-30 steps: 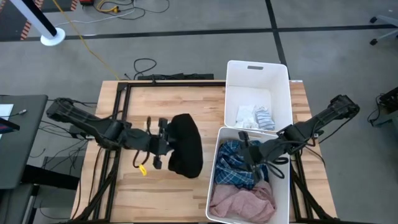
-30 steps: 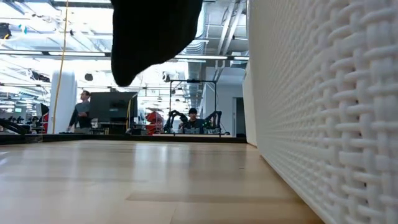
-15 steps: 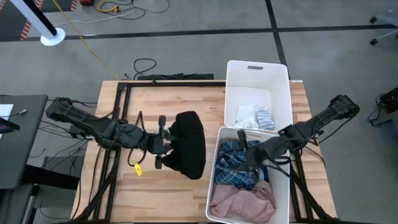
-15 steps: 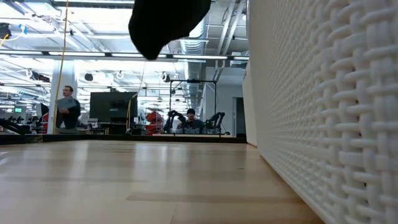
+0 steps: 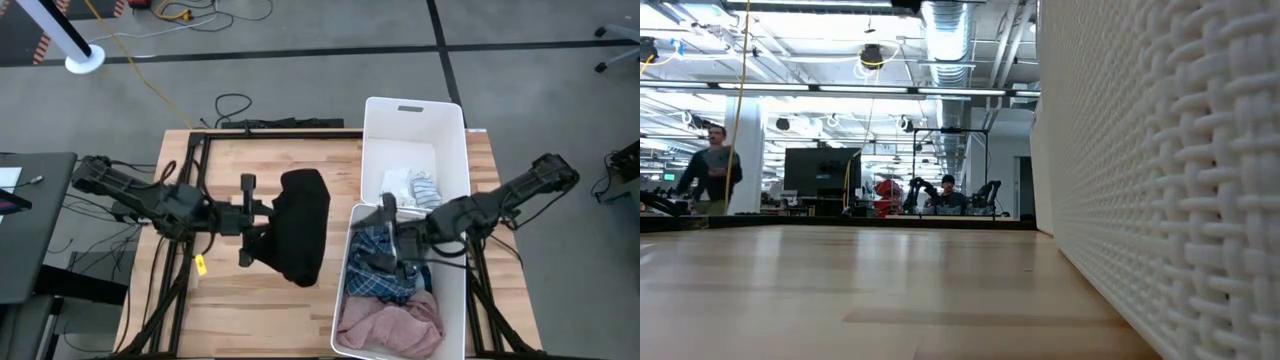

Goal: Sort clothes
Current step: Put the black jacket in the bottom laundry bin

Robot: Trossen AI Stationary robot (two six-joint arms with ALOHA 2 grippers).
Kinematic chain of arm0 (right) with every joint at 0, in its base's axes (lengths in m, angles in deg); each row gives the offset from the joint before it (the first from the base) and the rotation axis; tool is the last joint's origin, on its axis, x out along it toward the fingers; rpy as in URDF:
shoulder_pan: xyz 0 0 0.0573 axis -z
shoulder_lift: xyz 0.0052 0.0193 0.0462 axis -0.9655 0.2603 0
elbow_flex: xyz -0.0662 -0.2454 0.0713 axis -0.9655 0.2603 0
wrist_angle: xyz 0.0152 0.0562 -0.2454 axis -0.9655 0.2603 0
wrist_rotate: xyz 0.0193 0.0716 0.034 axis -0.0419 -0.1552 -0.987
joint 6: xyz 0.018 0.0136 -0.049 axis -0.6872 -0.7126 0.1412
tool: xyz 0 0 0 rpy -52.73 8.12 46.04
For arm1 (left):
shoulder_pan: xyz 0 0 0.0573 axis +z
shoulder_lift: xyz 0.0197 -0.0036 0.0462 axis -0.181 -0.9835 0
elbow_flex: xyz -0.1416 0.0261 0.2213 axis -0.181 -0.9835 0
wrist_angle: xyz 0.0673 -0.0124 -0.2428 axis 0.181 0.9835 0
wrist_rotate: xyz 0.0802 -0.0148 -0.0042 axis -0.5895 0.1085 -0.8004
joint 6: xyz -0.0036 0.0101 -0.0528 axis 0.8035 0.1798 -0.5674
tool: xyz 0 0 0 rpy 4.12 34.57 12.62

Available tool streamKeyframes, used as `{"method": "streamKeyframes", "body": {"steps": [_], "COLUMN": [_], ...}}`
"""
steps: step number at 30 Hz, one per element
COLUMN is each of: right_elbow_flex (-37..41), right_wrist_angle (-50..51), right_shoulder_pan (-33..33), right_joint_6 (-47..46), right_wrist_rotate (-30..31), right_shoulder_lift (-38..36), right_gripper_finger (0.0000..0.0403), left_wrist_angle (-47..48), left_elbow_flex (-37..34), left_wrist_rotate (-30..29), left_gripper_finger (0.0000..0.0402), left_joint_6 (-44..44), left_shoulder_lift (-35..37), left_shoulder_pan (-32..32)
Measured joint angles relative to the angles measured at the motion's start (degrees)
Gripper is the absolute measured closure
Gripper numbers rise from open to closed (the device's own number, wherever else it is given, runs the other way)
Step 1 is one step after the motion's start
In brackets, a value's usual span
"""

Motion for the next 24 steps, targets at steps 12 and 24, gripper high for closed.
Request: {"method": "streamKeyframes", "body": {"steps": [12, 24], "right_elbow_flex": [0.04, -1.49], "right_wrist_angle": [-12.32, -25.1], "right_shoulder_pan": [4.84, 6.81], "right_joint_6": [8.49, 16.53], "right_wrist_rotate": [-0.52, -2.89], "right_shoulder_lift": [1.75, 11.44], "right_gripper_finger": [0.0013, 0.0011], "left_wrist_angle": [-8.37, -16.76], "left_elbow_flex": [-0.02, 0.0], "left_wrist_rotate": [4.36, 5.34], "left_gripper_finger": [0.0366, 0.0366], "left_joint_6": [-1.95, -6.75], "left_shoulder_lift": [-1.2, -7.35], "left_shoulder_pan": [0.04, 2.42]}}
